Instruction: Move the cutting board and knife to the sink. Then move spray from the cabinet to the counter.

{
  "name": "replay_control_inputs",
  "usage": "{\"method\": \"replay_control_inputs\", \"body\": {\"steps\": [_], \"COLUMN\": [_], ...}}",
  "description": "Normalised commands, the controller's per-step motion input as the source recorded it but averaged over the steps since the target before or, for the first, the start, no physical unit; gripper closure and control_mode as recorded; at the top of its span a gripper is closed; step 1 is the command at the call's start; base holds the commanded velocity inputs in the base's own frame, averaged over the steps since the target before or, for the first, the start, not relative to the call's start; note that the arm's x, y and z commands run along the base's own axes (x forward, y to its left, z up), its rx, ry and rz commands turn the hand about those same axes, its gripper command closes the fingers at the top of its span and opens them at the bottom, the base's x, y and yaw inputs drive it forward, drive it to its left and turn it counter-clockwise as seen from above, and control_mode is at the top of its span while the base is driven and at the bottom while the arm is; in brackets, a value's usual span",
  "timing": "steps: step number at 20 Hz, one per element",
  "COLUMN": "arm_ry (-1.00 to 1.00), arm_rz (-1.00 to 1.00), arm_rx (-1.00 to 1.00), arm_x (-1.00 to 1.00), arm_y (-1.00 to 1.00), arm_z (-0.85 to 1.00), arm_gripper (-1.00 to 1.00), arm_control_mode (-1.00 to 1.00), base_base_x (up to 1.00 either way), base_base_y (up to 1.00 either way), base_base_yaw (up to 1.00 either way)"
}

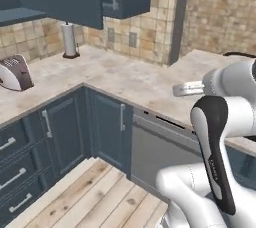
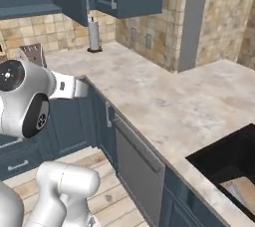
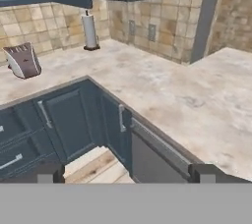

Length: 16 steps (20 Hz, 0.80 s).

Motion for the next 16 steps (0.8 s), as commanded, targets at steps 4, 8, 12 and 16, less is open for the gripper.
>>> {"method": "replay_control_inputs", "body": {"steps": [4,8,12,16], "arm_ry": [0.00,0.00,0.00,0.00], "arm_rz": [0.00,0.00,0.00,0.00], "arm_rx": [0.00,0.00,0.00,0.00], "arm_x": [0.00,0.00,0.00,0.00], "arm_y": [0.00,0.00,0.00,0.00], "arm_z": [0.00,0.00,0.00,0.00], "arm_gripper": [-1.00,-1.00,-1.00,-1.00], "arm_control_mode": [1.00,1.00,1.00,1.00], "base_base_x": [0.63,0.75,0.99,1.00], "base_base_y": [0.05,0.12,0.01,0.00], "base_base_yaw": [0.71,0.58,0.24,0.12]}}
